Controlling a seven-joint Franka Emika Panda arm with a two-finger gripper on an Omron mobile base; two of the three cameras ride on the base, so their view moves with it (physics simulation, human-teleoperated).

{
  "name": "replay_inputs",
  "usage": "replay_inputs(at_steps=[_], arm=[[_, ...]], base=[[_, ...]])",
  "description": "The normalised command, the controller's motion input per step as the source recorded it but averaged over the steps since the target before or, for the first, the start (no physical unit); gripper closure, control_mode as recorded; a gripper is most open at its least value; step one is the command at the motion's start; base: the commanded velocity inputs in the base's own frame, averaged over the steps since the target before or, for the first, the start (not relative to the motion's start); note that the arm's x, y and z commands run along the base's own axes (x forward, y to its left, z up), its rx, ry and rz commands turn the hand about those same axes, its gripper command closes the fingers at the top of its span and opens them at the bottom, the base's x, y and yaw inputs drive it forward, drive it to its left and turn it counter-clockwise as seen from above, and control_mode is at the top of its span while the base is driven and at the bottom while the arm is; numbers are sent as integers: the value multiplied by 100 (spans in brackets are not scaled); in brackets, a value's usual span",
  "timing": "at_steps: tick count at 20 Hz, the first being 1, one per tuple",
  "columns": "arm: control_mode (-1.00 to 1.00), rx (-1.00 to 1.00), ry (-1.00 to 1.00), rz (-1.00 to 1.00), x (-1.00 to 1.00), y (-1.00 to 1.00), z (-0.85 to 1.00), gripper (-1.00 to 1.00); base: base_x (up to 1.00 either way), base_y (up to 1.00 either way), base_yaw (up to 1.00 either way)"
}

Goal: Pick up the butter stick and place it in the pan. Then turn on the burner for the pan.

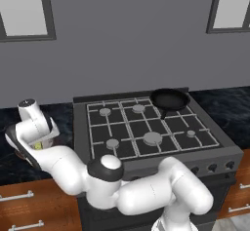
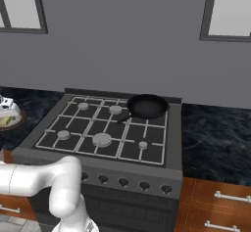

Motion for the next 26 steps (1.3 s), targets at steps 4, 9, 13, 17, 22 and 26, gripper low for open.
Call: replay_inputs(at_steps=[4, 9, 13, 17, 22, 26], arm=[[-100, 5, 0, 6, 29, 34, -14, -100], [-100, 2, 4, 4, 19, 35, -26, 100], [-100, 0, 8, 0, 1, 28, -39, 100], [-100, 4, -1, 0, -9, 2, 4, 100], [-100, 16, -16, -10, -34, -59, 43, 100], [-100, 19, -18, -17, -38, -93, 29, 100]], base=[[0, 0, 0], [0, 0, 0], [0, 0, 0], [0, 0, 0], [0, 0, 0], [0, 0, 0]])
